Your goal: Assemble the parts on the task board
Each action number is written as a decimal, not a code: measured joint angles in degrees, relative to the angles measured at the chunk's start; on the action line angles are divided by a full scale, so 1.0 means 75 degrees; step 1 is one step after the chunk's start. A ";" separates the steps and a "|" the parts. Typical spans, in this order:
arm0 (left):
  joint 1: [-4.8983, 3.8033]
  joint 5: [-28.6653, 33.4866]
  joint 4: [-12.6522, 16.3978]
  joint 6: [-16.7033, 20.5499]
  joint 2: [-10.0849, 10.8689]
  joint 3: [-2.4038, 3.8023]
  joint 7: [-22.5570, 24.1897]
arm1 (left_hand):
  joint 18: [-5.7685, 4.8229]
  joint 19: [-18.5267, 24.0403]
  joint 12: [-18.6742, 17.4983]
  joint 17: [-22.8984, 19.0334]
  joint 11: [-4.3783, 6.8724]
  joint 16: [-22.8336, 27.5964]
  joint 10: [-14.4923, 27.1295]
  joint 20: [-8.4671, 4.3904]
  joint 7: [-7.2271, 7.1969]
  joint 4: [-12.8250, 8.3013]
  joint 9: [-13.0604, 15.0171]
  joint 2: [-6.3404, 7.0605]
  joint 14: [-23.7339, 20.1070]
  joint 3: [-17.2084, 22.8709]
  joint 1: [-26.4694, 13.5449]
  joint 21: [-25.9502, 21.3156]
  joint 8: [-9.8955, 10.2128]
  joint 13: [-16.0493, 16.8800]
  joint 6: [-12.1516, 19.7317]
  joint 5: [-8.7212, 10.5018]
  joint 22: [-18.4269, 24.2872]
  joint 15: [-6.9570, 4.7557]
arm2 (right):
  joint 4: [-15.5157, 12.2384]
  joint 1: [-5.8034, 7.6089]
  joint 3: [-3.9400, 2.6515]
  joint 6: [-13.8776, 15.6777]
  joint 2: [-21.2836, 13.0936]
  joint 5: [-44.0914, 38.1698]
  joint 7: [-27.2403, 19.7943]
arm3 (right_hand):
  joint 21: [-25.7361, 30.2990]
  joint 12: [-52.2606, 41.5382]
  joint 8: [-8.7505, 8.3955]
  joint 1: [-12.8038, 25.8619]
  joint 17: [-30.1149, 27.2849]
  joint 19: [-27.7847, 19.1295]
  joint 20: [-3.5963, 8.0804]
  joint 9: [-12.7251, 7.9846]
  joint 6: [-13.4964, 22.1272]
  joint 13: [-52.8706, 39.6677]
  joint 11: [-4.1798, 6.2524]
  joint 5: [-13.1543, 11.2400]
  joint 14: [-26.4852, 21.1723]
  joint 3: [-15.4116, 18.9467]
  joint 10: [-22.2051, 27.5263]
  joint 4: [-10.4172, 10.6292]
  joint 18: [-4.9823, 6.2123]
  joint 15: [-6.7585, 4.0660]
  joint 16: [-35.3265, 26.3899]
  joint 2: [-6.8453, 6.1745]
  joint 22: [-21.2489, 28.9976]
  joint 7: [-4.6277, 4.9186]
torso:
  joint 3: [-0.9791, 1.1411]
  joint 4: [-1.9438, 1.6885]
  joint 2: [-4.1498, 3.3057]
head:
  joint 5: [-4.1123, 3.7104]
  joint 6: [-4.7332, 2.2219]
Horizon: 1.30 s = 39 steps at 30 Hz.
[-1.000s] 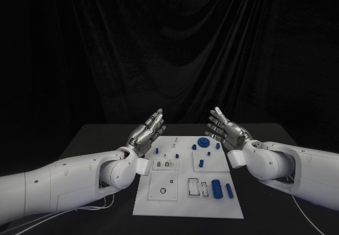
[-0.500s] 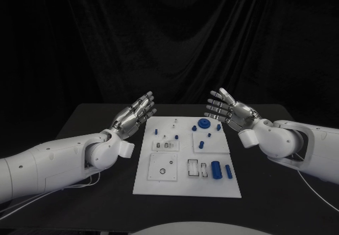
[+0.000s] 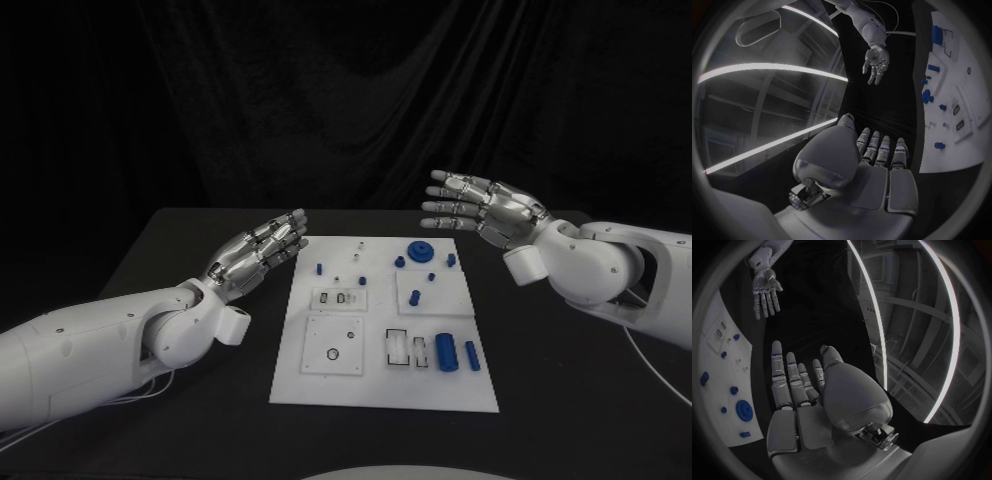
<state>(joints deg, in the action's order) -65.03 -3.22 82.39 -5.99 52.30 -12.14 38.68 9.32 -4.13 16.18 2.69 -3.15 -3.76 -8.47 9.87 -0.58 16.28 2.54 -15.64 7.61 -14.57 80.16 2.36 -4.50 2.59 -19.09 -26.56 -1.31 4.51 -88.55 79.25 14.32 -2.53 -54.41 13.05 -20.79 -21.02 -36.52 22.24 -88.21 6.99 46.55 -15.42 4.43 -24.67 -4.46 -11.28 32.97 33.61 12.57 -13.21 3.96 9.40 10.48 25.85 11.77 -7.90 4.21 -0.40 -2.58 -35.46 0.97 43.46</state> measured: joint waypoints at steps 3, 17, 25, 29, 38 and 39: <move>-0.0003 -0.0098 0.0148 0.0014 0.0233 -0.0001 0.0003 | 0.0000 0.0000 0.0026 0.0000 -0.0020 0.0000 -0.0020 0.0000 0.0016 0.0000 0.0000 0.0000 0.0000 0.0000 0.0000 0.0000 -0.0030 -0.0001 -0.0016 0.0000 0.0000 0.0000 | -0.0032 0.0349 -0.0006 0.0167 -0.0008 -0.0384 0.0207 | -0.0338 -0.0351 0.0336 -0.0294 0.0081 0.0560 0.0198 0.0075 -0.0482 -0.0037 0.0007 0.0001 0.0928 -0.0124 -0.0597 -0.0333 -0.0001 -0.0210 0.0309 -0.0050 -0.0125 0.0210 | -0.0001 -0.0051 -0.0079 | -0.0057 0.0116; -0.0065 -0.0060 0.1093 0.0096 0.0891 0.0058 0.0012 | -0.0002 0.0000 0.0113 0.0008 -0.0144 -0.0053 -0.0084 0.0106 0.0113 0.0021 0.0019 -0.0001 0.0041 0.0021 -0.0001 0.0031 -0.0064 0.0016 -0.0170 -0.0018 -0.0009 0.0041 | -0.0005 0.1436 -0.0017 0.0529 0.0258 -0.5980 0.2556 | -0.3604 -0.0245 0.0294 -0.0292 0.1082 0.3029 0.1173 -0.0065 -0.1685 0.0096 0.0600 -0.2076 0.4486 -0.0055 -0.2727 -0.0164 0.0000 -0.1284 0.2524 -0.0444 -0.2355 0.0137 | -0.0047 -0.0201 -0.0480 | -0.0278 0.0593; -0.0086 -0.0009 0.1461 0.0114 0.1147 0.0140 0.0014 | -0.0002 0.0001 0.0113 -0.0004 -0.0171 -0.0053 -0.0058 0.0107 0.0133 0.0021 0.0018 -0.0001 0.0041 0.0021 -0.0001 0.0030 -0.0063 0.0015 -0.0188 0.0068 -0.0008 0.0041 | 0.0057 0.1458 -0.0009 0.0769 0.0537 -1.0013 0.3455 | -0.7630 0.0501 -0.0412 -0.0439 0.2420 0.4302 0.1289 -0.0038 -0.2274 0.0101 0.0705 -0.2211 0.5186 -0.0888 -0.3701 0.0494 -0.0564 -0.1447 0.4420 -0.1035 -0.7781 -0.0004 | -0.0092 -0.0289 -0.0697 | -0.0348 0.0824; -0.0100 -0.0003 0.1612 0.0116 0.1250 0.0188 0.0015 | -0.0002 0.0030 0.0113 -0.0016 -0.0240 -0.0053 -0.0047 0.0136 0.0163 0.0021 0.0018 -0.0001 -0.0002 0.0020 -0.0001 0.0030 -0.0063 0.0015 -0.0158 0.0068 -0.0002 0.0084 | 0.0087 0.1374 -0.0018 0.0998 0.0610 -1.1375 0.3672 | -0.8255 0.0696 -0.0529 -0.0400 0.3346 0.4764 0.1344 -0.0002 -0.2512 0.0104 0.0772 -0.2112 0.5676 -0.1156 -0.4045 0.0698 -0.0754 -0.1507 0.5000 -0.1247 -0.8756 -0.0064 | -0.0124 -0.0330 -0.0781 | -0.0361 0.0861; -0.0118 0.0091 0.1774 0.0106 0.1373 0.0236 0.0018 | -0.0003 0.0030 0.0113 -0.0024 -0.0293 -0.0053 -0.0045 0.0135 0.0162 0.0021 0.0017 -0.0026 -0.0030 0.0020 -0.0027 0.0029 -0.0063 0.0015 -0.0158 0.0068 -0.0002 0.0111 | 0.0268 0.1079 -0.0011 0.1509 0.0784 -1.3703 0.4004 | -0.8785 0.1233 -0.0993 -0.0320 0.4158 0.4974 0.1401 0.0039 -0.2687 0.0110 0.0822 -0.2000 0.6181 -0.1708 -0.4354 0.0977 -0.0958 -0.1611 0.5366 -0.1671 -0.8940 -0.0129 | -0.0218 -0.0518 -0.1050 | -0.0598 0.0760; -0.0118 0.0109 0.1779 0.0104 0.1375 0.0239 0.0018 | -0.0003 0.0049 0.0113 -0.0024 -0.0293 -0.0053 -0.0045 0.0154 0.0162 0.0021 0.0017 -0.0036 -0.0030 0.0020 -0.0036 0.0029 -0.0063 0.0014 -0.0158 0.0068 -0.0003 0.0111 | 0.0283 0.1055 -0.0011 0.1544 0.0790 -1.3824 0.4016 | -0.8785 0.1240 -0.1026 -0.0313 0.4169 0.4974 0.1401 0.0043 -0.2687 0.0109 0.0822 -0.2000 0.6194 -0.1730 -0.4354 0.0999 -0.0958 -0.1598 0.5366 -0.1678 -0.8939 -0.0129 | -0.0223 -0.0535 -0.1071 | -0.0618 0.0746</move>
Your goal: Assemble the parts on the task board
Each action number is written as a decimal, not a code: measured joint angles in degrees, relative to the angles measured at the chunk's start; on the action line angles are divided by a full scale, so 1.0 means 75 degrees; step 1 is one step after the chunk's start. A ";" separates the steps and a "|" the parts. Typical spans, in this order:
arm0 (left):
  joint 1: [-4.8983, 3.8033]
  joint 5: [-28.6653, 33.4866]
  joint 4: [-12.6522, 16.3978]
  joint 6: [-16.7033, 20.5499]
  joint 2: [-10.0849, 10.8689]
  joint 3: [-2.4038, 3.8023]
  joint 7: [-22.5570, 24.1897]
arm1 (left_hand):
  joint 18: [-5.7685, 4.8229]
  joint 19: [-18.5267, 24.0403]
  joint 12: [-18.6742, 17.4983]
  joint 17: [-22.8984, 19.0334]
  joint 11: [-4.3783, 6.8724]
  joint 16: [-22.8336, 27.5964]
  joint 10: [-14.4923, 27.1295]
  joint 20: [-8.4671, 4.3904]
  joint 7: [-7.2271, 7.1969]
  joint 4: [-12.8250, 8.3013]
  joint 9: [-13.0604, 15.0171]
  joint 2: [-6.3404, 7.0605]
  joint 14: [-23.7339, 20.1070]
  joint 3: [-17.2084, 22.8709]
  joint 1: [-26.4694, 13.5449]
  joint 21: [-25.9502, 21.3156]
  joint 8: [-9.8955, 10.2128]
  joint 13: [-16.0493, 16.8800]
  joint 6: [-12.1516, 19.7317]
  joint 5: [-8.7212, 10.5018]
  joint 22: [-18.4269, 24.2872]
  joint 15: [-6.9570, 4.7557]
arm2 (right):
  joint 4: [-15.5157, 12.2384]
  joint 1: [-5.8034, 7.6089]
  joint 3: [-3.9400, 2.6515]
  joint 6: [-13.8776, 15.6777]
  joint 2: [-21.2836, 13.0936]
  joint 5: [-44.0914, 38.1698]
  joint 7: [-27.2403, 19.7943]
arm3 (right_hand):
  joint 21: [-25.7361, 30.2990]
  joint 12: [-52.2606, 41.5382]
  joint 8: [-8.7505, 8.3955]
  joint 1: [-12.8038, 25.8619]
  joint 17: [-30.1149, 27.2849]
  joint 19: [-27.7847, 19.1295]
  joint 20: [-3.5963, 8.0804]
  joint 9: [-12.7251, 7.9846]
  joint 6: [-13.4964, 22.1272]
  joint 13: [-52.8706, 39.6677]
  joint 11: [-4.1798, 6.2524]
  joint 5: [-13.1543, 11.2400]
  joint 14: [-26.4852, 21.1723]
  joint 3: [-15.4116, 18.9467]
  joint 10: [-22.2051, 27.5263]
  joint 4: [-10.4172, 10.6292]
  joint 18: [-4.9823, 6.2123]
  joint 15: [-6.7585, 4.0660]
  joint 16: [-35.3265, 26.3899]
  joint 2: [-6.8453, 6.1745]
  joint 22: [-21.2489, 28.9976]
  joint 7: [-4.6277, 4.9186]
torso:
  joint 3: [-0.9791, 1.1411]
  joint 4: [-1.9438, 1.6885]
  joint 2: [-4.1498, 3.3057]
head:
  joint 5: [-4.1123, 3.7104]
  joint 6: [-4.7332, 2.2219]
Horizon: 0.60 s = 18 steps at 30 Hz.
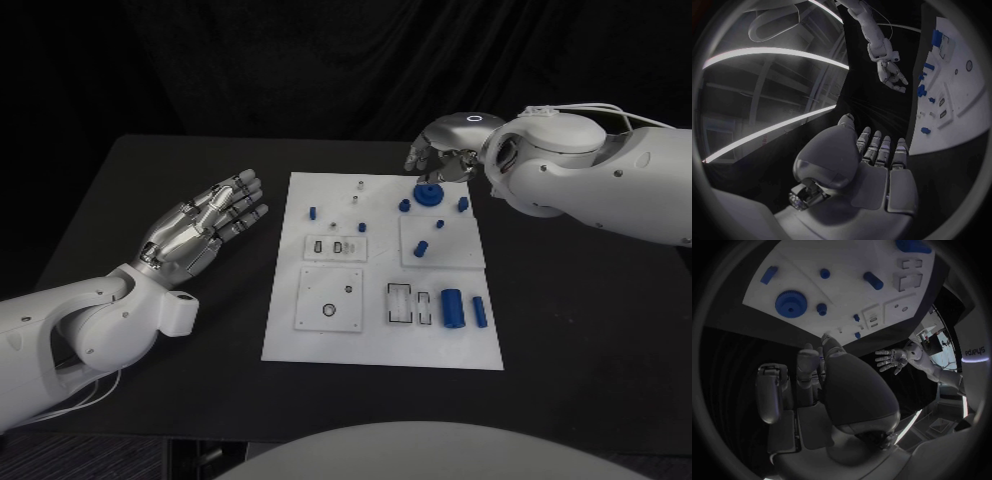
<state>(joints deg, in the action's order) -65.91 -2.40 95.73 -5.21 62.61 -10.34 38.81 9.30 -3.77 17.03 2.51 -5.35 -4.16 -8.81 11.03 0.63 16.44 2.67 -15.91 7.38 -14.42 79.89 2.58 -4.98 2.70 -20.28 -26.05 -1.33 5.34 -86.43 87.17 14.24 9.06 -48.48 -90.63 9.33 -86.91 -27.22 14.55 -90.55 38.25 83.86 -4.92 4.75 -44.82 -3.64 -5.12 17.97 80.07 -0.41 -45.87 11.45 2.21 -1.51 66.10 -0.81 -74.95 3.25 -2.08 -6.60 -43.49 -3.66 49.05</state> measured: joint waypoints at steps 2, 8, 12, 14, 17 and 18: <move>0.0000 0.0041 0.0003 -0.0006 0.0001 0.0007 0.0000 | 0.0000 0.0006 0.0000 0.0000 0.0000 0.0000 0.0000 0.0006 0.0000 0.0000 0.0000 0.0000 0.0000 0.0000 0.0000 0.0000 0.0000 0.0000 0.0000 0.0000 0.0000 0.0000 | 0.0050 -0.0047 -0.0001 0.0078 0.0018 -0.0215 0.0017 | 0.0000 0.0021 -0.0004 0.0023 0.0037 0.0000 0.0000 0.0008 0.0000 -0.0007 -0.0001 0.0000 0.0000 -0.0011 -0.0034 0.0012 0.0001 0.0000 0.0000 -0.0023 0.0000 0.0000 | -0.0010 -0.0042 -0.0055 | -0.0073 -0.0048; 0.0000 0.0131 -0.0008 -0.0032 -0.0001 0.0007 0.0001 | 0.0000 0.0006 0.0000 0.0000 -0.0025 0.0000 -0.0026 0.0006 0.0000 0.0000 -0.0001 0.0000 0.0000 0.0000 0.0001 0.0000 0.0000 0.0000 0.0000 0.0000 0.0000 0.0000 | 0.0166 -0.0164 -0.0003 0.0215 0.0063 -0.0546 0.0024 | -0.0037 0.0103 -0.0122 0.0155 0.0128 0.0000 0.0000 0.0044 -0.0027 -0.0021 0.0000 -0.0130 0.0054 -0.0128 -0.0110 0.0128 0.0001 -0.0003 0.0000 -0.0155 0.0001 -0.0028 | -0.0031 -0.0133 -0.0191 | -0.0231 -0.0190; -0.0001 0.0173 -0.0007 -0.0051 -0.0003 0.0007 0.0002 | 0.0001 -0.0022 0.0000 0.0001 -0.0025 0.0000 -0.0026 0.0034 0.0000 -0.0021 -0.0001 0.0001 0.0028 0.0021 0.0001 0.0000 0.0000 -0.0001 0.0000 0.0000 0.0000 0.0027 | 0.0182 -0.0222 -0.0002 0.0270 0.0060 -0.0662 0.0021 | -0.0037 0.0109 -0.0122 0.0185 0.0137 0.0000 0.0000 0.0051 -0.0027 -0.0021 0.0028 -0.0190 0.0054 -0.0137 -0.0138 0.0137 0.0002 -0.0003 0.0000 -0.0185 0.0001 -0.0028 | -0.0038 -0.0176 -0.0254 | -0.0281 -0.0256; -0.0001 0.0186 -0.0003 -0.0058 -0.0005 0.0007 0.0002 | 0.0000 -0.0022 0.0000 0.0000 -0.0025 0.0000 -0.0026 0.0034 0.0000 -0.0022 -0.0001 0.0001 0.0028 0.0022 0.0001 0.0000 0.0000 -0.0001 0.0000 0.0000 0.0000 0.0027 | 0.0175 -0.0243 -0.0002 0.0281 0.0040 -0.0704 0.0019 | -0.0037 0.0109 -0.0173 0.0178 0.0167 0.0000 0.0000 0.0058 -0.0027 -0.0029 0.0003 -0.0190 0.0054 -0.0207 -0.0162 0.0135 0.0002 -0.0003 0.0000 -0.0191 0.0001 -0.0028 | -0.0038 -0.0186 -0.0279 | -0.0289 -0.0286; -0.0001 0.0204 0.0001 -0.0069 -0.0008 0.0007 0.0003 | 0.0000 -0.0022 0.0000 0.0001 -0.0025 0.0000 -0.0026 0.0034 0.0000 -0.0022 -0.0001 0.0001 0.0028 0.0022 0.0001 -0.0001 0.0000 -0.0001 0.0000 -0.0029 0.0000 0.0027 | 0.0133 -0.0265 -0.0001 0.0283 -0.0012 -0.0747 0.0015 | -0.0037 0.0147 -0.0203 0.0134 0.0192 0.0000 0.0000 0.0073 -0.0053 -0.0029 0.0001 -0.0053 0.0054 -0.0303 -0.0164 0.0123 0.0002 -0.0002 0.0000 -0.0235 0.0002 -0.0054 | -0.0037 -0.0194 -0.0309 | -0.0291 -0.0321; -0.0001 0.0209 0.0001 -0.0074 -0.0008 0.0007 0.0003 | 0.0000 -0.0022 0.0000 0.0001 -0.0025 0.0000 -0.0026 0.0034 0.0000 -0.0022 -0.0002 0.0001 0.0028 0.0022 0.0001 -0.0001 0.0000 -0.0001 0.0000 -0.0029 0.0000 0.0027 | 0.0113 -0.0272 -0.0001 0.0283 -0.0026 -0.0760 0.0014 | -0.0037 0.0191 -0.0232 0.0121 0.0192 0.0000 0.0000 0.0079 -0.0053 -0.0029 0.0001 0.0015 0.0054 -0.0351 -0.0164 0.0112 0.0002 -0.0002 0.0000 -0.0247 0.0002 -0.0054 | -0.0037 -0.0194 -0.0313 | -0.0291 -0.0327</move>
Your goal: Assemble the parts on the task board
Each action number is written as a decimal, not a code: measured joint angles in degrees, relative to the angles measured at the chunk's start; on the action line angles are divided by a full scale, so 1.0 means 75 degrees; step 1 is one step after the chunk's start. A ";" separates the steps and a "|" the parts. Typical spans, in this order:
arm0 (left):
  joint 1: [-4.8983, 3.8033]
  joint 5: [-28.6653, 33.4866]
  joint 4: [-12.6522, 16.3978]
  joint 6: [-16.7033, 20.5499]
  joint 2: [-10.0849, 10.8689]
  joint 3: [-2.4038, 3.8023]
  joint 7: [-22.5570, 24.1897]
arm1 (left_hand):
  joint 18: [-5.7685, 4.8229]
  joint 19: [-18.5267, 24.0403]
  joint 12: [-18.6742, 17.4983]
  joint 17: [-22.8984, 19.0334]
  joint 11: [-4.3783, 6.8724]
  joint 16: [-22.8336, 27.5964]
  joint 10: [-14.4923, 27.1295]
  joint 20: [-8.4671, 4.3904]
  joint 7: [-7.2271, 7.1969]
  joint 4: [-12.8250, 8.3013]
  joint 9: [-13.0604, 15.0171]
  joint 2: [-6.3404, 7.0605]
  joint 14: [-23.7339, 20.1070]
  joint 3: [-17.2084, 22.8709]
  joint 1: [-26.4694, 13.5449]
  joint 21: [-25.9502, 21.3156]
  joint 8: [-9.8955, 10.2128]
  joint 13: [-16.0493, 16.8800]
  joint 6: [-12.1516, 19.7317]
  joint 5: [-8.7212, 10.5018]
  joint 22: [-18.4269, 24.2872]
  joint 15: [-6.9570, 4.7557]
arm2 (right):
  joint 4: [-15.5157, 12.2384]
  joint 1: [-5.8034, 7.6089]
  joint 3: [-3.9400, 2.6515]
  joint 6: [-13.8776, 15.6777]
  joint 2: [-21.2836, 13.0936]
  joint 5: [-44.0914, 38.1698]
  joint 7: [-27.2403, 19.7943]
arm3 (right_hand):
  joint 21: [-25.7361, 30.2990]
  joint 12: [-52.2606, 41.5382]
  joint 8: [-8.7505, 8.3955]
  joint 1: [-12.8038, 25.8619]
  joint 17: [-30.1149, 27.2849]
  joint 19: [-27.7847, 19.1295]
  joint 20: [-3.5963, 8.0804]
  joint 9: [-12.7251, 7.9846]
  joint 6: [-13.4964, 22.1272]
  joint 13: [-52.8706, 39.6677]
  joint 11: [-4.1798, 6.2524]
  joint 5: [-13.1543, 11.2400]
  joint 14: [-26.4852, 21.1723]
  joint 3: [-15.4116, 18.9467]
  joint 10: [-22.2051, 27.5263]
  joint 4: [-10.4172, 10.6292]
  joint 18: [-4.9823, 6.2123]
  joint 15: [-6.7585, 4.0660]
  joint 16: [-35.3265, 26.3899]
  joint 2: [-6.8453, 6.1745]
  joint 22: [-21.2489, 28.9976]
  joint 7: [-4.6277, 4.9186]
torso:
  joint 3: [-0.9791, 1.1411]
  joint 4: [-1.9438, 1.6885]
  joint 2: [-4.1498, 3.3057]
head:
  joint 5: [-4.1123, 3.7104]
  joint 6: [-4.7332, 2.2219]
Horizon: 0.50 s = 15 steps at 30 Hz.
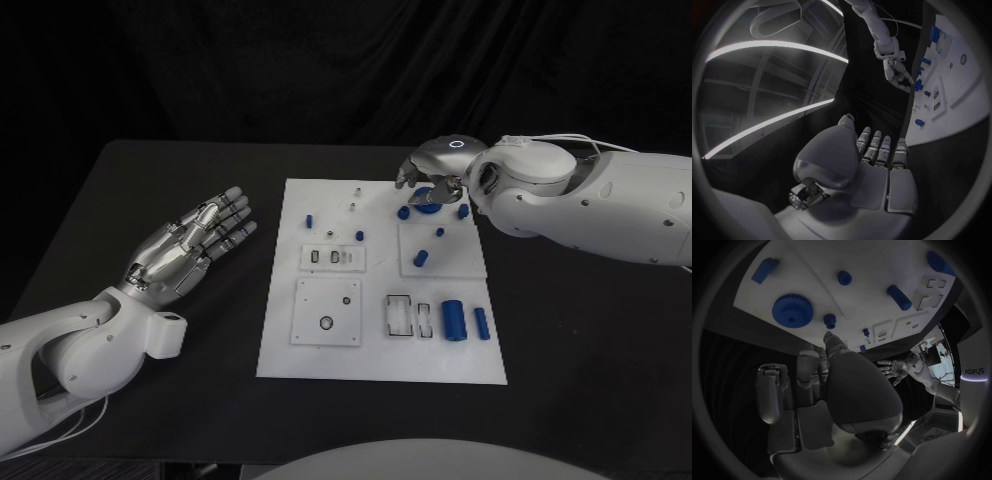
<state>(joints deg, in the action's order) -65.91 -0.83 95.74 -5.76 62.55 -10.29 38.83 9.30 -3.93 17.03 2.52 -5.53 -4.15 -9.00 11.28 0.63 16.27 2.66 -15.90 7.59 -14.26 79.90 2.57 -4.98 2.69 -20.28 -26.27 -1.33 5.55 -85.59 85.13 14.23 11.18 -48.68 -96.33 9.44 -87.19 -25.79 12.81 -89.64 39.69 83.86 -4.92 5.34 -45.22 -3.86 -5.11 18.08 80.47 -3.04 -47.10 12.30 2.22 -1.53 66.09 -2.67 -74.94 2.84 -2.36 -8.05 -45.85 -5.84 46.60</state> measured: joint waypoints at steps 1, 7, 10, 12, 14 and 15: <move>0.0000 0.0005 0.0001 -0.0007 0.0000 0.0000 0.0000 | 0.0000 0.0000 0.0000 0.0000 -0.0006 0.0000 0.0006 0.0000 0.0006 0.0000 0.0000 0.0000 0.0002 0.0000 0.0000 0.0000 0.0000 0.0000 0.0000 0.0000 0.0000 0.0002 | -0.0023 -0.0009 0.0000 0.0000 -0.0013 -0.0014 -0.0004 | 0.0000 0.0000 0.0000 -0.0018 0.0000 0.0000 0.0000 0.0000 0.0000 0.0000 0.0000 0.0033 0.0000 -0.0008 0.0000 -0.0008 0.0001 0.0000 0.0000 -0.0018 0.0000 0.0000 | 0.0000 -0.0001 -0.0004 | -0.0001 -0.0002; 0.0000 0.0019 0.0007 -0.0037 -0.0004 0.0000 0.0001 | 0.0000 -0.0002 0.0000 0.0000 -0.0041 0.0000 0.0041 0.0056 0.0067 0.0021 -0.0001 -0.0080 0.0013 0.0021 -0.0080 0.0000 0.0000 0.0000 -0.0014 0.0200 0.0000 0.0068 | -0.0118 -0.0043 0.0000 -0.0004 -0.0107 -0.0052 -0.0041 | -0.0052 0.0066 -0.0089 -0.0005 0.0070 0.0000 0.0000 0.0057 -0.0111 0.0000 0.0052 0.0226 0.0044 -0.0293 -0.0280 0.0030 0.0001 -0.0044 0.0000 -0.0151 0.0001 -0.0060 | 0.0000 -0.0001 -0.0005 | -0.0016 0.0034; 0.0000 0.0023 0.0007 -0.0045 -0.0006 0.0000 0.0001 | 0.0000 -0.0002 0.0000 0.0000 -0.0041 0.0000 0.0041 0.0056 0.0067 0.0021 -0.0001 -0.0080 0.0013 0.0021 -0.0080 0.0000 0.0000 0.0000 -0.0014 0.0200 0.0000 0.0068 | -0.0147 -0.0058 0.0000 -0.0004 -0.0158 -0.0067 -0.0068 | -0.0052 0.0210 -0.0158 0.0028 0.0100 0.0000 0.0000 0.0070 -0.0122 0.0007 0.0055 0.0402 0.0056 -0.0500 -0.0299 0.0045 0.0001 -0.0056 0.0000 -0.0244 0.0001 -0.0070 | -0.0001 -0.0001 -0.0001 | -0.0025 0.0041; 0.0000 0.0026 0.0007 -0.0049 -0.0007 0.0000 0.0001 | 0.0000 -0.0002 0.0000 0.0001 -0.0041 0.0000 0.0041 0.0056 0.0067 0.0021 -0.0001 -0.0080 0.0013 0.0021 -0.0080 0.0000 0.0000 0.0000 -0.0014 0.0200 0.0000 0.0068 | -0.0173 -0.0061 0.0000 -0.0004 -0.0196 -0.0072 -0.0089 | -0.0052 0.0313 -0.0216 0.0016 0.0100 0.0000 0.0000 0.0086 -0.0122 0.0011 0.0055 0.0519 0.0055 -0.0639 -0.0299 0.0045 0.0001 -0.0056 0.0000 -0.0325 0.0001 -0.0070 | -0.0002 0.0000 0.0001 | -0.0026 0.0045; 0.0000 0.0027 0.0007 -0.0054 -0.0007 0.0000 0.0002 | 0.0000 -0.0002 0.0000 0.0001 -0.0041 0.0000 0.0041 0.0056 0.0067 0.0021 -0.0001 -0.0080 0.0014 0.0021 -0.0080 0.0000 0.0000 -0.0001 -0.0014 0.0167 0.0000 0.0068 | -0.0194 -0.0065 0.0000 -0.0008 -0.0228 -0.0076 -0.0104 | -0.0052 0.0407 -0.0253 0.0040 0.0100 0.0000 0.0000 0.0089 -0.0122 0.0010 0.0055 0.0628 0.0056 -0.0784 -0.0299 0.0030 0.0002 -0.0056 0.0000 -0.0361 0.0001 -0.0070 | -0.0002 0.0000 0.0002 | -0.0021 0.0053; 0.0000 0.0028 0.0003 -0.0057 -0.0007 0.0000 0.0002 | 0.0001 -0.0002 0.0000 0.0001 -0.0041 0.0000 0.0041 0.0056 0.0067 0.0021 -0.0001 -0.0080 0.0014 0.0021 -0.0080 0.0000 0.0000 0.0000 -0.0014 0.0167 0.0000 0.0068 | -0.0202 -0.0068 0.0000 -0.0011 -0.0245 -0.0078 -0.0113 | -0.0052 0.0443 -0.0259 0.0018 0.0100 0.0000 0.0000 0.0093 -0.0122 0.0010 0.0055 0.0655 0.0056 -0.0824 -0.0299 0.0023 0.0002 -0.0056 0.0000 -0.0382 0.0001 -0.0070 | -0.0002 0.0000 0.0005 | -0.0015 0.0062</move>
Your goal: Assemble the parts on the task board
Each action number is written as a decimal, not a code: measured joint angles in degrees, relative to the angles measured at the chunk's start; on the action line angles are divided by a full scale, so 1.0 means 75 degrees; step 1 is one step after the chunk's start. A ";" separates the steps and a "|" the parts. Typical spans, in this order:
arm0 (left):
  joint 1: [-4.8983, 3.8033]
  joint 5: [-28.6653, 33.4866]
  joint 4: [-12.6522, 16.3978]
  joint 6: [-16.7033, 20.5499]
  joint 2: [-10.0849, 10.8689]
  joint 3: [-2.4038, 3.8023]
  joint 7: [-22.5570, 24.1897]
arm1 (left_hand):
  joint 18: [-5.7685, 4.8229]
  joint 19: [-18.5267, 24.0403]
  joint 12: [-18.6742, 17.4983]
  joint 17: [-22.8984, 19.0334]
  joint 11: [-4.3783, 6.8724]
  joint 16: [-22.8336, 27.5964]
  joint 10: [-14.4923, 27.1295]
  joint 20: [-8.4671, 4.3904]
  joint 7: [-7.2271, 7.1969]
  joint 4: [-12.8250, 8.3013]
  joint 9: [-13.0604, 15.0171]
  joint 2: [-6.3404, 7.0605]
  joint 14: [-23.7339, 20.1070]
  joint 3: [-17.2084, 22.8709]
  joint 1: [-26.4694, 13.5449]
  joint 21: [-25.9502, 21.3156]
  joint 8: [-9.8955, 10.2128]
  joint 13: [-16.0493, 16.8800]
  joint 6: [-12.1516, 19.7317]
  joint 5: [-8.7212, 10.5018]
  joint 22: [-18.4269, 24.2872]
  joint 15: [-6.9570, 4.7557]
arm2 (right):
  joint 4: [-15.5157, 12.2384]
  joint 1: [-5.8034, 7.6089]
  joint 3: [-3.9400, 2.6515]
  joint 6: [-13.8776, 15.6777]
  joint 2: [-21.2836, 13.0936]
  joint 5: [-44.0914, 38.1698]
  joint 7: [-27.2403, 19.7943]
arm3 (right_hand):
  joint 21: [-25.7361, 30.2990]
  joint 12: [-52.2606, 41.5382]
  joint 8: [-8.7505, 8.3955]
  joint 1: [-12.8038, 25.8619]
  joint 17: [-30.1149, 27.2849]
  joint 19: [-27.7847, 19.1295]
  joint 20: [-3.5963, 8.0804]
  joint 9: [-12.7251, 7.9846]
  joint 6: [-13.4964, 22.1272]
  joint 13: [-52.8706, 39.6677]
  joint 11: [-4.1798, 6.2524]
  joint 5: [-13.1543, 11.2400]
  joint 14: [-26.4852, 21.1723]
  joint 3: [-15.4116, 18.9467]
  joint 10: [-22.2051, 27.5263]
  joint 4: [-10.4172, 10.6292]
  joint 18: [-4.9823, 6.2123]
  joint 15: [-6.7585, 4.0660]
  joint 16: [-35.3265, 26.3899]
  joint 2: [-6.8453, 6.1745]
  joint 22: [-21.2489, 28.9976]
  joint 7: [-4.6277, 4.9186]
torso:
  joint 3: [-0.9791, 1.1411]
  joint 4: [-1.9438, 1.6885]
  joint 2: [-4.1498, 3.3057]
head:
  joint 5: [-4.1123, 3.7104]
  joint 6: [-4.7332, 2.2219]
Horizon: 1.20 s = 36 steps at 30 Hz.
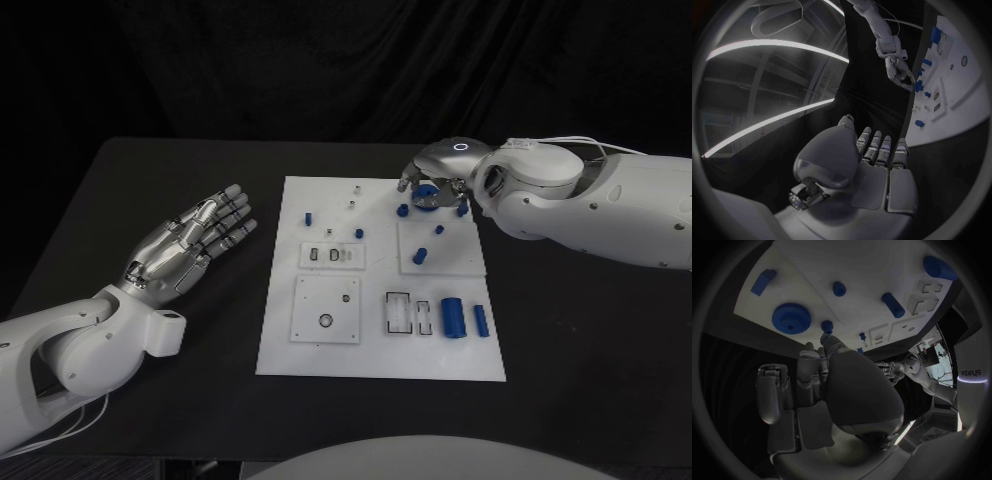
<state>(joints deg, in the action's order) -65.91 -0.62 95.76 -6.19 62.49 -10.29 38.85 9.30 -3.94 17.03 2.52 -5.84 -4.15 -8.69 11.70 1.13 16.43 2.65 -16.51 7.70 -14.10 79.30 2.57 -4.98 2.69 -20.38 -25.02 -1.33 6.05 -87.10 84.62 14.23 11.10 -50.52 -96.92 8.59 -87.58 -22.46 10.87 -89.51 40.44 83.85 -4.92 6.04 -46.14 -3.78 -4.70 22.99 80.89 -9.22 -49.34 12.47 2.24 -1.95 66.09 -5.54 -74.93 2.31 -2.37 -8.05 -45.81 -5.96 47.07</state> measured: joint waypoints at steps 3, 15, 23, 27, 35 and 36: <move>0.0000 0.0002 -0.0017 -0.0010 -0.0005 -0.0001 0.0000 | -0.0001 0.0000 0.0000 0.0000 0.0000 0.0000 0.0000 0.0000 0.0000 0.0000 0.0000 0.0000 0.0000 0.0000 0.0000 0.0000 0.0000 0.0000 0.0000 0.0000 0.0000 0.0000 | -0.0013 -0.0009 0.0000 -0.0011 -0.0022 -0.0005 -0.0023 | 0.0000 0.0036 -0.0045 0.0000 0.0000 0.0000 0.0000 0.0002 0.0000 0.0000 0.0000 0.0005 0.0000 -0.0039 0.0000 -0.0017 0.0000 0.0000 -0.0028 -0.0045 0.0000 0.0000 | 0.0000 0.0004 0.0012 | 0.0018 0.0038; 0.0000 0.0009 -0.0076 -0.0038 -0.0023 -0.0025 0.0001 | -0.0001 0.0000 0.0000 0.0001 0.0000 0.0000 0.0000 0.0000 0.0000 0.0021 0.0000 0.0000 0.0000 0.0021 0.0000 0.0000 0.0000 -0.0001 0.0000 -0.0028 0.0000 -0.0001 | 0.0098 -0.0116 -0.0002 -0.0016 0.0104 -0.0015 -0.0136 | 0.0000 0.0089 -0.0104 0.0166 0.0120 0.0000 0.0000 0.0068 -0.0083 -0.0017 -0.0020 -0.0289 0.0021 -0.0261 -0.0135 0.0075 0.0000 0.0022 -0.0029 -0.0209 0.0001 0.0002 | -0.0007 0.0010 0.0049 | -0.0002 0.0146; 0.0000 0.0012 -0.0176 -0.0064 -0.0085 -0.0060 0.0001 | 0.0000 -0.0028 0.0037 0.0001 -0.0026 0.0000 -0.0027 0.0028 0.0028 -0.0010 -0.0001 0.0000 0.0028 0.0094 0.0000 0.0000 0.0000 -0.0001 -0.0028 -0.0117 0.0001 0.0027 | 0.0339 -0.0202 -0.0001 -0.0008 0.0246 -0.0001 -0.0234 | 0.0000 0.0089 -0.0119 0.0297 0.0239 0.0000 0.0000 0.0089 -0.0083 -0.0033 -0.0025 -0.0380 0.0037 -0.0303 -0.0196 0.0118 0.0000 0.0038 0.0002 -0.0186 0.0001 0.0002 | -0.0011 0.0021 0.0067 | -0.0011 0.0185; 0.0000 0.0014 -0.0217 -0.0098 -0.0123 -0.0073 0.0002 | -0.0001 -0.0028 0.0036 0.0001 -0.0054 0.0000 0.0000 0.0027 0.0028 -0.0031 -0.0001 0.0000 0.0028 0.0116 0.0000 0.0000 0.0000 -0.0001 -0.0028 -0.0117 0.0000 0.0027 | 0.0418 -0.0256 -0.0001 -0.0008 0.0319 0.0027 -0.0280 | 0.0000 0.0089 -0.0119 0.0300 0.0266 0.0000 0.0000 0.0104 -0.0083 -0.0040 -0.0029 -0.0388 0.0047 -0.0332 -0.0248 0.0107 0.0000 0.0048 0.0001 -0.0183 0.0002 0.0002 | -0.0012 0.0018 0.0075 | -0.0025 0.0198; 0.0000 0.0015 -0.0289 -0.0160 -0.0169 -0.0100 0.0002 | 0.0000 0.0000 0.0036 0.0001 -0.0054 -0.0037 0.0000 0.0054 0.0056 -0.0032 -0.0001 0.0000 0.0056 0.0159 0.0000 0.0000 0.0000 -0.0001 -0.0001 -0.0166 0.0000 0.0055 | 0.0566 -0.0384 -0.0002 -0.0011 0.0462 0.0079 -0.0352 | 0.0000 0.0089 -0.0119 0.0376 0.0322 0.0000 0.0000 0.0155 -0.0103 -0.0069 -0.0015 -0.0476 0.0074 -0.0392 -0.0424 0.0121 0.0000 0.0075 0.0032 -0.0166 0.0002 0.0022 | -0.0015 0.0015 0.0088 | -0.0015 0.0229; 0.0000 0.0015 -0.0292 -0.0166 -0.0173 -0.0102 0.0003 | -0.0001 0.0000 0.0036 0.0001 -0.0054 -0.0037 0.0000 0.0054 0.0056 -0.0032 -0.0001 0.0000 0.0056 0.0159 0.0000 0.0000 0.0000 -0.0001 -0.0001 -0.0166 0.0000 0.0055 | 0.0584 -0.0397 -0.0002 -0.0011 0.0476 0.0084 -0.0359 | 0.0000 0.0089 -0.0119 0.0376 0.0329 0.0000 0.0000 0.0163 -0.0131 -0.0072 -0.0015 -0.0476 0.0074 -0.0406 -0.0425 0.0118 0.0000 0.0075 0.0031 -0.0166 0.0002 0.0039 | -0.0015 0.0015 0.0090 | -0.0007 0.0232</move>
<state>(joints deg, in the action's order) -65.91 -0.51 93.57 -7.43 61.20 -11.06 38.87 9.30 -3.94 17.30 2.53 -6.24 -4.43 -8.69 12.10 1.55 16.19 2.64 -16.50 8.11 -12.91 79.30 2.57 -4.97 2.68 -20.39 -26.26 -1.33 6.47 -82.72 81.64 14.22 11.02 -46.95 -96.29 5.90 -87.58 -21.79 9.98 -86.69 42.91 83.85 -4.92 7.27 -47.12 -4.32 -4.81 19.43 81.45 -12.26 -52.53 13.35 2.23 -1.38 66.33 -6.79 -74.91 2.61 -2.48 -7.94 -45.13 -6.02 48.81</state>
